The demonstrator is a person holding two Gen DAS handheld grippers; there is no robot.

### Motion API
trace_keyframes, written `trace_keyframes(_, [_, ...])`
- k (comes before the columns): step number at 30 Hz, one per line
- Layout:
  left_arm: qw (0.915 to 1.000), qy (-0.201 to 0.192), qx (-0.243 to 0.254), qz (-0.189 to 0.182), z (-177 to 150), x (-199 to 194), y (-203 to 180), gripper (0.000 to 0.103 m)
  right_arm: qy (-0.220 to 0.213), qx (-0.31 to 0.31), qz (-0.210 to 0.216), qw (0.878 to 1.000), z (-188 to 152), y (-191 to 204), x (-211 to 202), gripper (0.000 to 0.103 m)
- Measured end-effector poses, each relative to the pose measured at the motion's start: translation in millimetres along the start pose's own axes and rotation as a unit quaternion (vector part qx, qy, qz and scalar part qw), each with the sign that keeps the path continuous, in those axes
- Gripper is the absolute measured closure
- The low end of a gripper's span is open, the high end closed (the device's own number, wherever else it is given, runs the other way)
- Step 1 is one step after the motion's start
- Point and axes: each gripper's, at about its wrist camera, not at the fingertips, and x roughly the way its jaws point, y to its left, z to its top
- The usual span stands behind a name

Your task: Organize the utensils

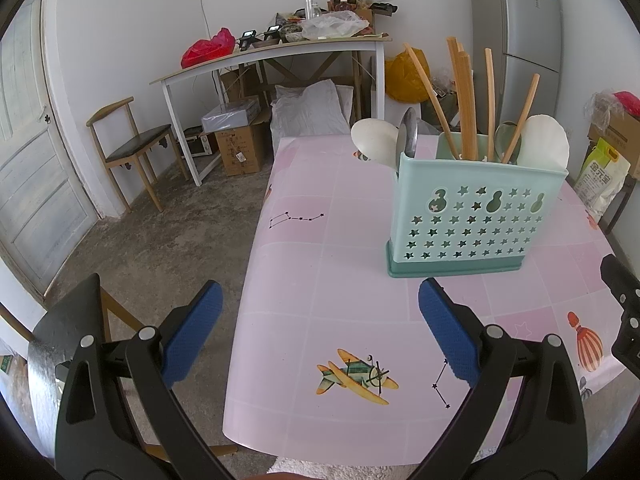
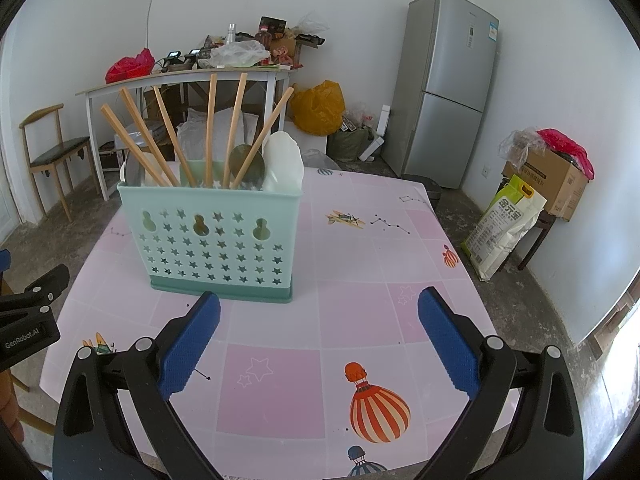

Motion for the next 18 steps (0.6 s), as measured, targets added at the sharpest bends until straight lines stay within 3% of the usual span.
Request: trace_keyframes(18, [1.0000,0.000,0.000,0.000,0.3,-0.4,0.9,0.008,-0.002,0.000,0.001,1.000,1.8,-0.5,-2.6,0.007])
